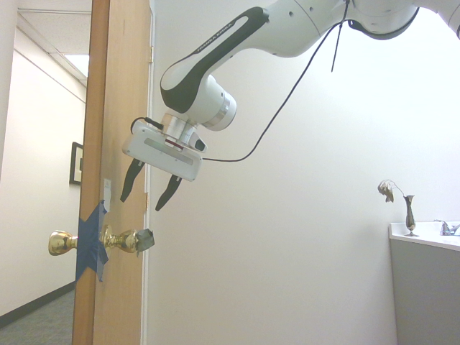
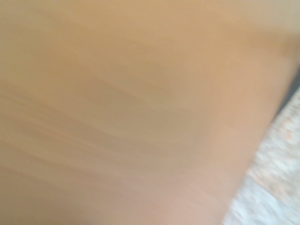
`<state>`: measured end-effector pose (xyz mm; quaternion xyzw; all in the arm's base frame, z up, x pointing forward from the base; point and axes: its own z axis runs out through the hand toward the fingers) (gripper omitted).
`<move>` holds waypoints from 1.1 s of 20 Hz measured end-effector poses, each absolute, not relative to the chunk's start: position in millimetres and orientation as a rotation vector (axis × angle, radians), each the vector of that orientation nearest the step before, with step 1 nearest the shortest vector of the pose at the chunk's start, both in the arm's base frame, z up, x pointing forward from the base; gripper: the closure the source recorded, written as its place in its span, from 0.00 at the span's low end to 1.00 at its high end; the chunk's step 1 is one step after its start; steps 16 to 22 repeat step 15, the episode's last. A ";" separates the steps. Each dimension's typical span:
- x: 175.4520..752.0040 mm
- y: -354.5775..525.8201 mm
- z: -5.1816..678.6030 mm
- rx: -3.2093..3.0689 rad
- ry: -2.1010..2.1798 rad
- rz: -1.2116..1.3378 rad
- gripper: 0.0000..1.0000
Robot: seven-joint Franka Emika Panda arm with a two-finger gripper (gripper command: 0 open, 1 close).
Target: Shut the door
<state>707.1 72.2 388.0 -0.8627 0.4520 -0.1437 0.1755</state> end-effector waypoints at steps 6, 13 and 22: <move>753.3 107.2 375.2 -2.444 1.244 -0.379 0.00; 723.6 42.5 447.1 -2.482 1.423 -0.478 0.00; 695.3 2.6 475.6 -2.499 1.481 -0.464 0.00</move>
